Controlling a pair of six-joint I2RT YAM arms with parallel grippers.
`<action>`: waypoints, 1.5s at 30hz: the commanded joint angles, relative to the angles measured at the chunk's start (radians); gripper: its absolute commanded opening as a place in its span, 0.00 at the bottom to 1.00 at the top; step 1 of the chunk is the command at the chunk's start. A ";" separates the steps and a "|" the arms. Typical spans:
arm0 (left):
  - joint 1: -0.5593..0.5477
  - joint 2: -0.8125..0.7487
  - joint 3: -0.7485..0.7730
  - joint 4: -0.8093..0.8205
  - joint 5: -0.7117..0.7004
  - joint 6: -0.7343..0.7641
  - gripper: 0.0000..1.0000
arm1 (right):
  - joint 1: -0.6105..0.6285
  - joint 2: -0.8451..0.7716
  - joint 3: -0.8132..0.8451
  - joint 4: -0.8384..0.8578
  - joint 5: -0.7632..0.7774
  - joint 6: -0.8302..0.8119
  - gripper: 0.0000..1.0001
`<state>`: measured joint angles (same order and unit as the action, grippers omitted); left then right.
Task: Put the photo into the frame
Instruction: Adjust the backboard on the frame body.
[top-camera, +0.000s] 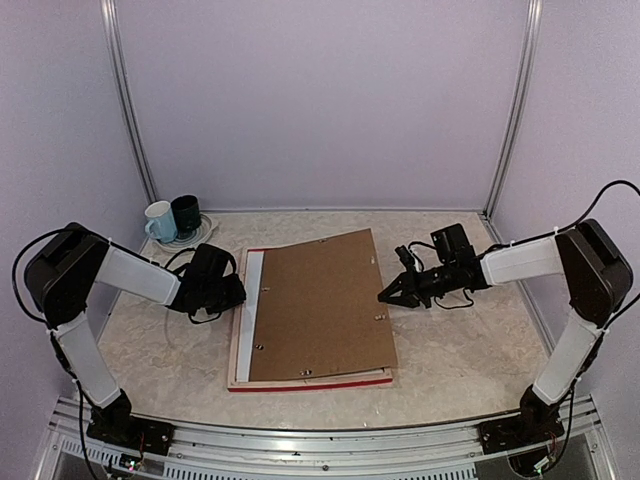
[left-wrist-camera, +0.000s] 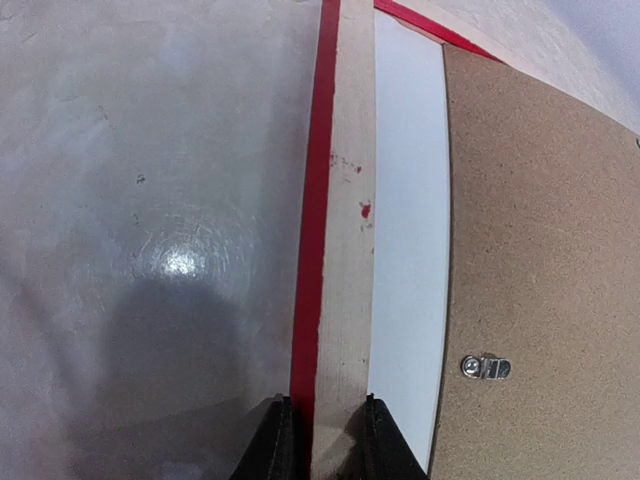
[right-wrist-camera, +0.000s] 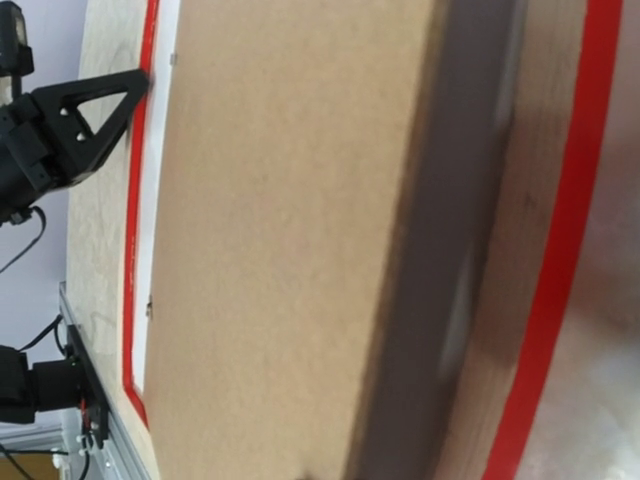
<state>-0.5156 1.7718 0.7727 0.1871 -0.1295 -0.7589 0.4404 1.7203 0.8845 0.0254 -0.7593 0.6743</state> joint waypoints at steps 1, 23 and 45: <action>-0.004 0.041 -0.049 -0.156 0.065 -0.037 0.18 | 0.024 0.048 0.050 -0.019 -0.080 -0.089 0.00; 0.029 0.052 -0.049 -0.153 0.073 -0.013 0.17 | -0.100 0.090 0.128 -0.183 -0.197 -0.209 0.00; -0.001 0.062 -0.047 -0.131 0.091 -0.021 0.17 | -0.017 0.210 0.201 -0.146 -0.170 -0.148 0.00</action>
<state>-0.5022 1.7683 0.7681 0.1905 -0.1059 -0.7471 0.3786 1.9060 1.0782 -0.1303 -0.9497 0.5434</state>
